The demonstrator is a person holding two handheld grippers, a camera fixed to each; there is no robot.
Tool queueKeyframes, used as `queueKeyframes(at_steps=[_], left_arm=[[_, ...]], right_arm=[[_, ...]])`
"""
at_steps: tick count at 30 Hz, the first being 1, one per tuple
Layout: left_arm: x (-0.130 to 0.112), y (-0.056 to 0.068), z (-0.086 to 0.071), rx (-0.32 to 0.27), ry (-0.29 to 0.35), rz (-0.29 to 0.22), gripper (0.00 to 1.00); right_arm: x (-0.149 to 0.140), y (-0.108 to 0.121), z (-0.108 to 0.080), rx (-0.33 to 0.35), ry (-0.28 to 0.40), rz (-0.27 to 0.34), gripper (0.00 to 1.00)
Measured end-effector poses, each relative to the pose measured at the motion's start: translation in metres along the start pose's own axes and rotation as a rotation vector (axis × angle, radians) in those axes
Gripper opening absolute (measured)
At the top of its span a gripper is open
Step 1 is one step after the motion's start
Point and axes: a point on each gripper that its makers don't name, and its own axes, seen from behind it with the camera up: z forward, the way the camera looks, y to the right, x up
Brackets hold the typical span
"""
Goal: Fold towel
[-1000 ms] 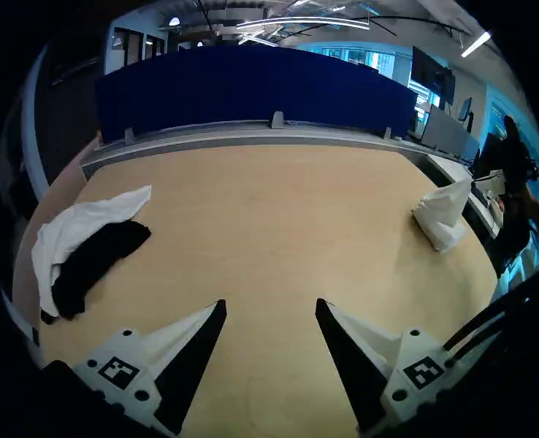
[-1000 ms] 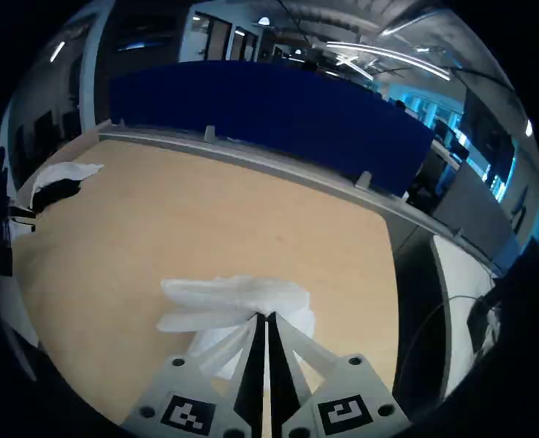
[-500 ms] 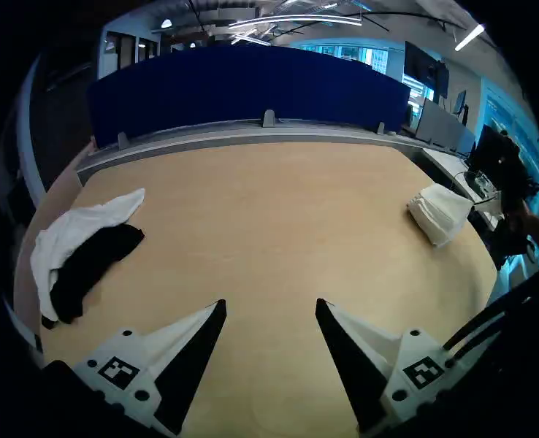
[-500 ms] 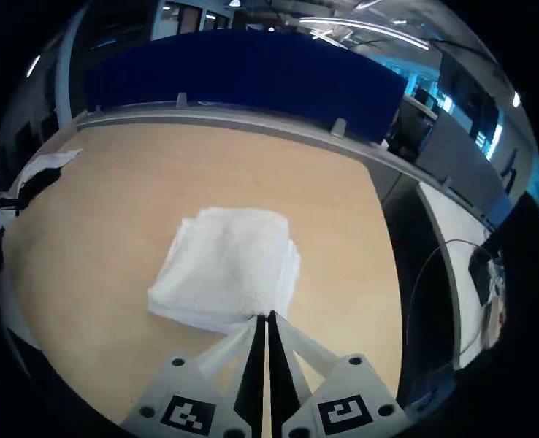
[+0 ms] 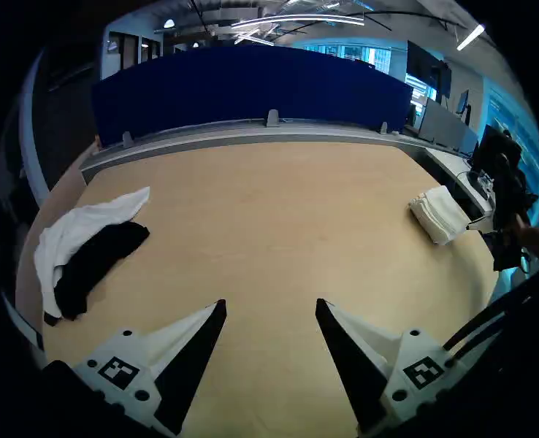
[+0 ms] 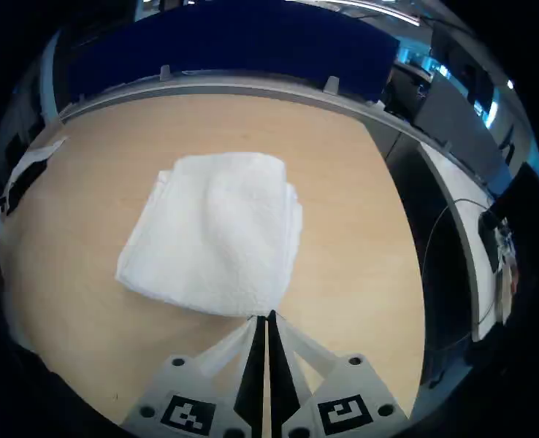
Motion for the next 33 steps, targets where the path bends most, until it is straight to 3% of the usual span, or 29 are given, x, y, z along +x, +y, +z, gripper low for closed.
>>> queueKeyframes(at_steps=[8, 11, 15, 23, 25, 33], left_arm=[[0.002, -0.003, -0.001, 0.005, 0.003, -0.001, 0.90], [0.003, -0.005, -0.002, 0.007, 0.003, -0.002, 0.90], [0.005, -0.005, -0.001, 0.008, 0.005, -0.004, 0.90], [0.008, -0.010, -0.002, 0.011, 0.014, -0.008, 0.90], [0.009, -0.011, -0.003, 0.012, 0.017, -0.010, 0.90], [0.010, -0.014, -0.005, 0.011, 0.024, -0.014, 0.90]], right_arm=[[-0.002, -0.001, 0.005, -0.006, -0.002, 0.033, 0.03], [-0.003, -0.001, 0.004, -0.010, -0.001, 0.034, 0.08], [-0.005, -0.001, 0.002, -0.020, 0.000, 0.040, 0.32], [-0.011, -0.005, -0.006, -0.035, 0.010, 0.058, 0.94], [-0.011, -0.006, -0.008, -0.035, 0.014, 0.064, 1.00], [-0.009, -0.011, -0.014, -0.036, 0.040, 0.081, 1.00]])
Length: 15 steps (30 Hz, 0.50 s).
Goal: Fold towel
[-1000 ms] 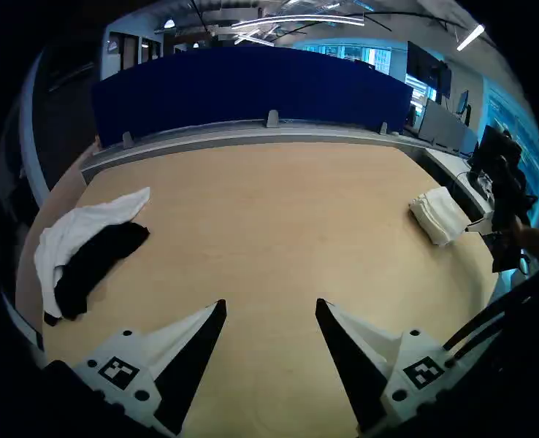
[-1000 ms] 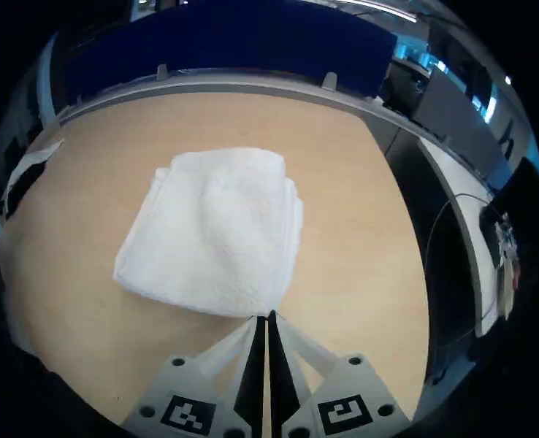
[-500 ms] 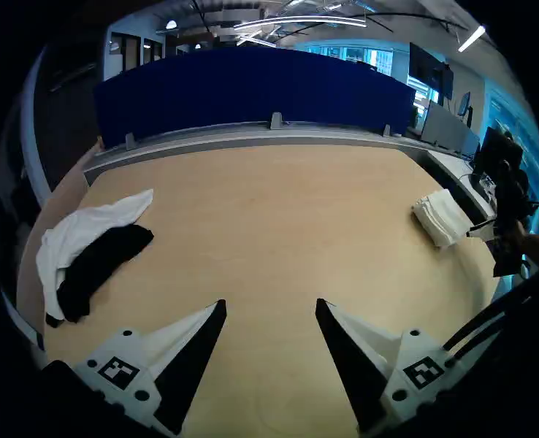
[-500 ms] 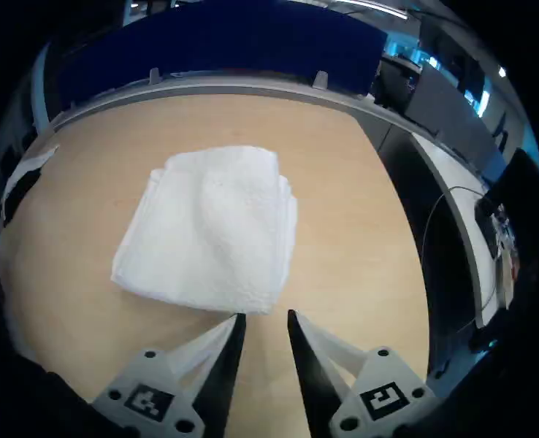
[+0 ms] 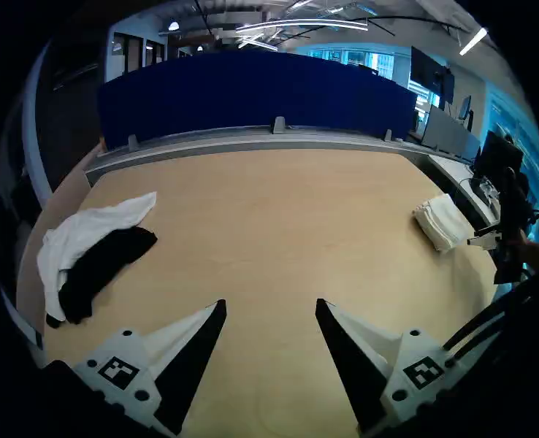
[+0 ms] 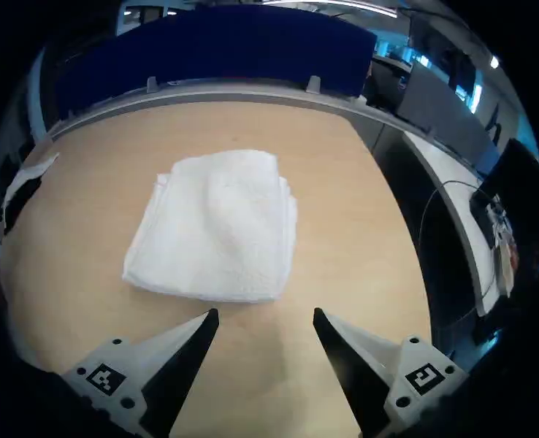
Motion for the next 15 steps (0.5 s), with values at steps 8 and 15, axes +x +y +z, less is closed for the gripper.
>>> queueKeyframes(at_steps=[8, 15], left_arm=[[0.001, -0.002, -0.001, -0.001, 0.007, -0.007, 0.91], [0.003, -0.004, -0.002, 0.004, 0.012, -0.010, 0.90]], right_arm=[[0.022, -0.010, -0.009, 0.017, 0.056, -0.007, 1.00], [0.060, -0.023, -0.005, 0.044, 0.103, -0.039, 1.00]])
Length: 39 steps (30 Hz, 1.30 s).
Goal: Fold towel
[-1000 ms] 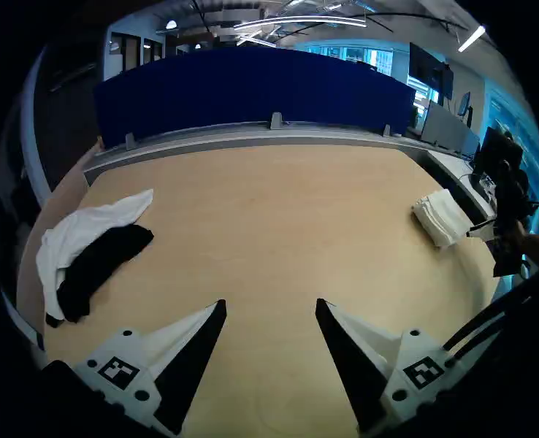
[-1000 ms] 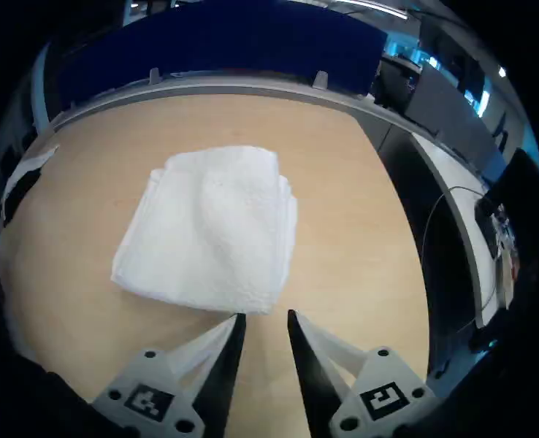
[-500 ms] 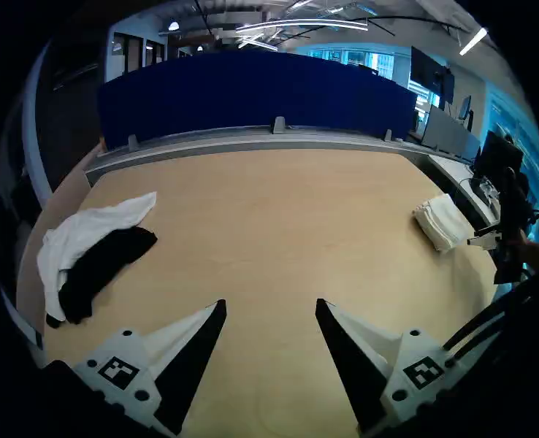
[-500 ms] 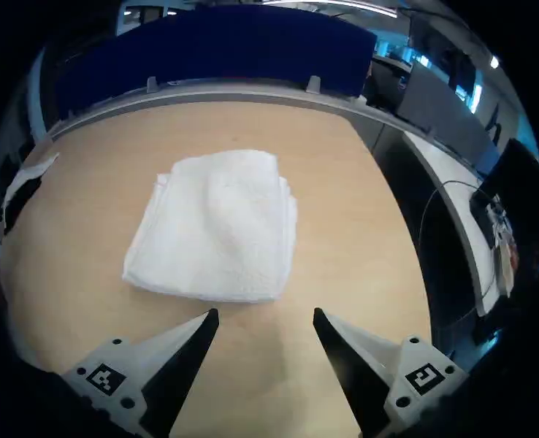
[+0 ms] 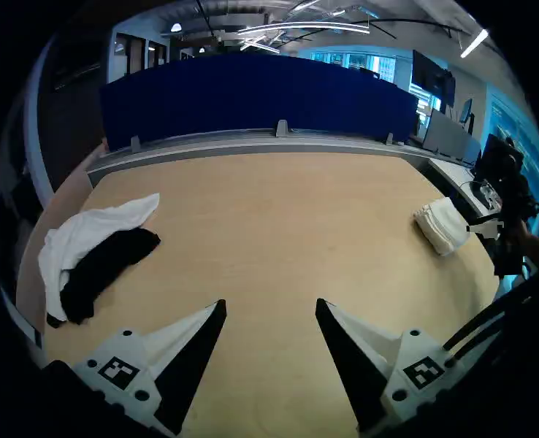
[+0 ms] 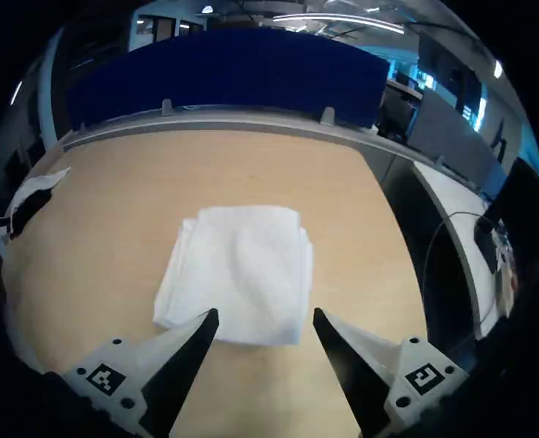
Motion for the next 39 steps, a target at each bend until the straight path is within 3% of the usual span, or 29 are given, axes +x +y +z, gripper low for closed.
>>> queueKeyframes(at_steps=[12, 21, 32, 39], left_arm=[[-0.003, -0.011, -0.002, 0.025, -0.006, -0.015, 0.90], [-0.007, -0.017, 0.001, 0.038, -0.014, -0.026, 0.90], [-0.016, -0.025, -0.004, 0.068, -0.028, -0.037, 0.90], [-0.020, -0.027, -0.004, 0.079, -0.034, -0.047, 0.90]], right_arm=[[0.056, -0.010, 0.036, 0.033, 0.034, -0.022, 1.00], [0.060, -0.012, 0.052, 0.043, 0.022, -0.030, 1.00], [0.054, -0.008, 0.089, 0.051, -0.036, -0.016, 1.00], [0.049, -0.005, 0.102, 0.050, -0.065, 0.003, 1.00]])
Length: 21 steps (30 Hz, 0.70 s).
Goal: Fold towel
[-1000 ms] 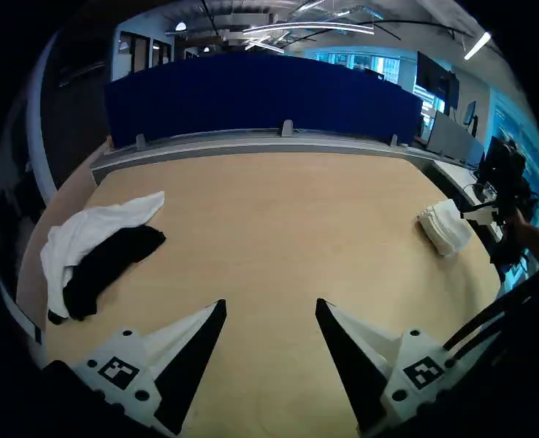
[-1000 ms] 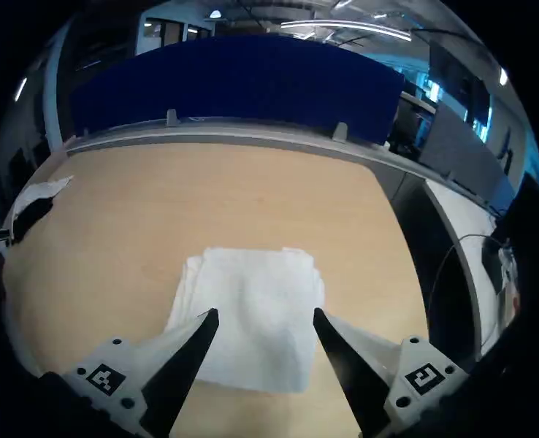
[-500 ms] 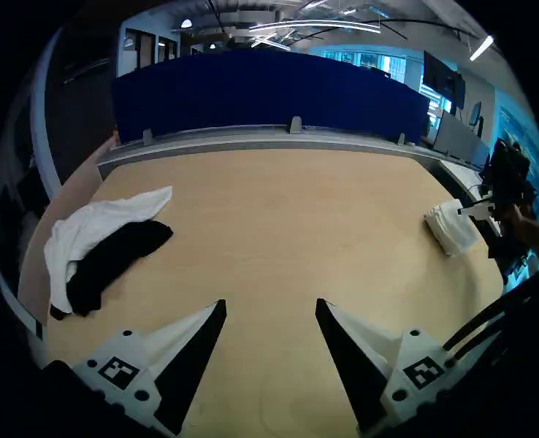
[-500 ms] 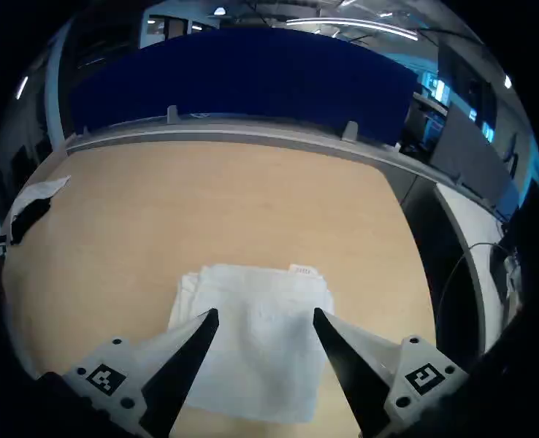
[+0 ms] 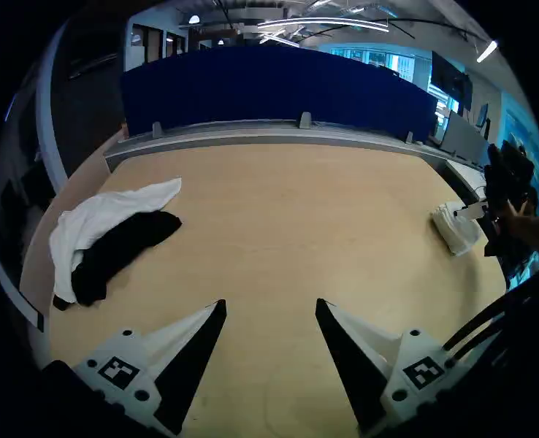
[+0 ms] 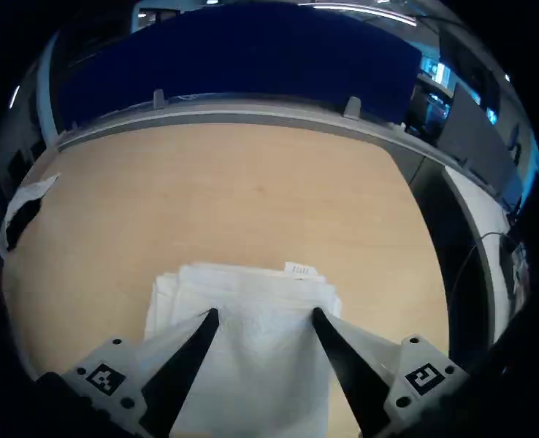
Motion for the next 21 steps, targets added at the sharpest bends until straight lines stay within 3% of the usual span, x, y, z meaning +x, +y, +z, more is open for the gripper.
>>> queueKeyframes(at_steps=[9, 21], left_arm=[[0.004, 0.004, 0.003, -0.007, 0.003, 0.007, 0.90], [0.007, 0.007, 0.000, -0.018, 0.013, 0.008, 0.90]], right_arm=[[0.000, -0.001, -0.002, 0.001, 0.002, 0.001, 1.00], [-0.009, -0.015, -0.040, 0.002, 0.053, -0.007, 1.00]])
